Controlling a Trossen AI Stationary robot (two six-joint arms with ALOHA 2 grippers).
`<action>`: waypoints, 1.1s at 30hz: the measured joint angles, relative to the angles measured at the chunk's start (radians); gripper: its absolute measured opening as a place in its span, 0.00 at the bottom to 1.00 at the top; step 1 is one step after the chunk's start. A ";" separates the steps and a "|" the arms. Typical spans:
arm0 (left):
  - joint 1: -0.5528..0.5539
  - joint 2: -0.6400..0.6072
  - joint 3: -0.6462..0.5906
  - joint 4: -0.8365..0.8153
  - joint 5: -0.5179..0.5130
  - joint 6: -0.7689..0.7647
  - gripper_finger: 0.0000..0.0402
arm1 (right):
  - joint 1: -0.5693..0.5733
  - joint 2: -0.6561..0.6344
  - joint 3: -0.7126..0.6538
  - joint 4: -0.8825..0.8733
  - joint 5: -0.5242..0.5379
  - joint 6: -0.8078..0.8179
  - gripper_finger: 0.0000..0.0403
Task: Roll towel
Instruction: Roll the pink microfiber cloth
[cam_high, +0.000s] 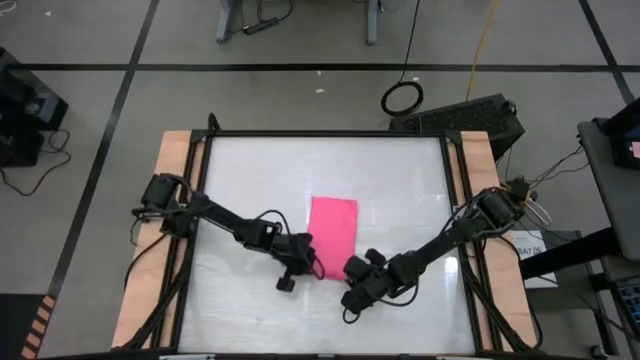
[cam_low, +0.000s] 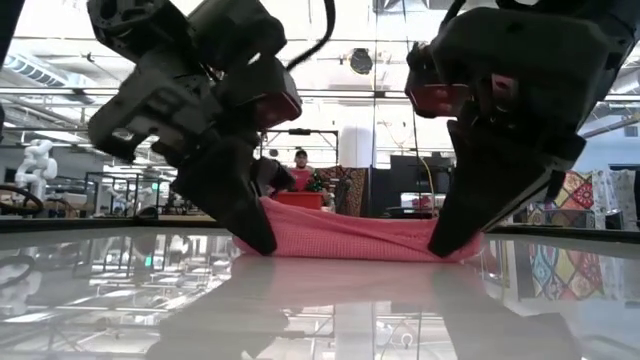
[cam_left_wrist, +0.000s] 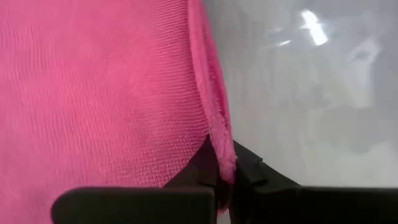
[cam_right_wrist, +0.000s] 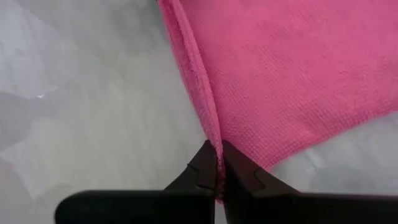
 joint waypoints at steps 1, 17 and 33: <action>0.011 0.000 0.000 -0.002 0.028 -0.034 0.03 | -0.001 0.000 -0.001 0.000 -0.006 0.010 0.00; 0.067 -0.004 0.002 -0.093 0.113 -0.287 0.04 | -0.134 -0.075 -0.004 0.016 -0.185 0.115 0.03; 0.114 -0.006 0.002 -0.153 0.146 -0.333 0.04 | -0.104 -0.117 -0.004 -0.066 -0.080 -0.224 0.43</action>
